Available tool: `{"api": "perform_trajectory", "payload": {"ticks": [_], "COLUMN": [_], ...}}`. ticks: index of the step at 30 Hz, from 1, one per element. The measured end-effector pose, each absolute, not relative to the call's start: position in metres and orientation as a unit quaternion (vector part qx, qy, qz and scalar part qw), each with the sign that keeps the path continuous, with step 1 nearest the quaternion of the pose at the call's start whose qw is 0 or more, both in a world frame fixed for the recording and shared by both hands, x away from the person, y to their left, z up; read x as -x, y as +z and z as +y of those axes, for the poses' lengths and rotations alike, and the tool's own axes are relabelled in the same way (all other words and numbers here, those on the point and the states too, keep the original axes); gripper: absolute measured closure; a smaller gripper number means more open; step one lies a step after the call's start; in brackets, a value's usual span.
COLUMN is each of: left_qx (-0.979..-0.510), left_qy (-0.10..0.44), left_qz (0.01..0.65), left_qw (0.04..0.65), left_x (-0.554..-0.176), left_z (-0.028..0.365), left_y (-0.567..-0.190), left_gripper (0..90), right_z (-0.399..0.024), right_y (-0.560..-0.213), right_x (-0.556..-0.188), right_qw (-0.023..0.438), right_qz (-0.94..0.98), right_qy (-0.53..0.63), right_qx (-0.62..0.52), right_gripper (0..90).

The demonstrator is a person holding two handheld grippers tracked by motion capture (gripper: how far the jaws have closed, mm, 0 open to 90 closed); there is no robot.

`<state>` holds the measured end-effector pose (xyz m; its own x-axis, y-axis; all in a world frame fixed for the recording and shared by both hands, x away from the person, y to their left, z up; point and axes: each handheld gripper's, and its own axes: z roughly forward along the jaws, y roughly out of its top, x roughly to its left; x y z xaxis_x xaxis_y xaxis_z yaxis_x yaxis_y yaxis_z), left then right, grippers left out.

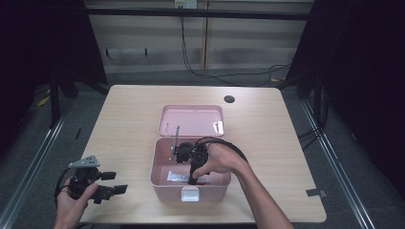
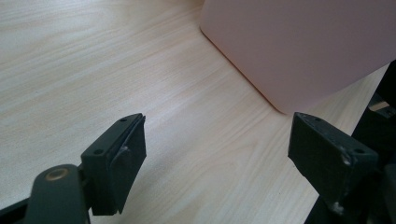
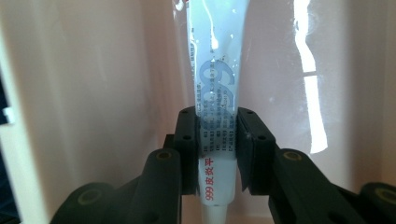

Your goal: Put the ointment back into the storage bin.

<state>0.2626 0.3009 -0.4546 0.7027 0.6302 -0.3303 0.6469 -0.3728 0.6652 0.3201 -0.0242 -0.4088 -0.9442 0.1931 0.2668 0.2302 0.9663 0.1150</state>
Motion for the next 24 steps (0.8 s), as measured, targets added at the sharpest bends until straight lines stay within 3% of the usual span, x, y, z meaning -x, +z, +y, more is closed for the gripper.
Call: {"api": "perform_trajectory", "payload": {"ticks": [24], "left_qx": [-0.829], "left_qy": [-0.011], "left_qz": [0.385], "left_qw": [0.405], "left_x": [-0.263], "left_z": [0.301], "left_y": [-0.455], "left_gripper": [19.1], "right_z": [-0.016], "right_y": [-0.434], "right_x": [-0.321], "right_qw": [0.141], "right_qz": [-0.984], "right_qy": [-0.045], "right_qx": [0.096], "right_gripper": [72.0]}}
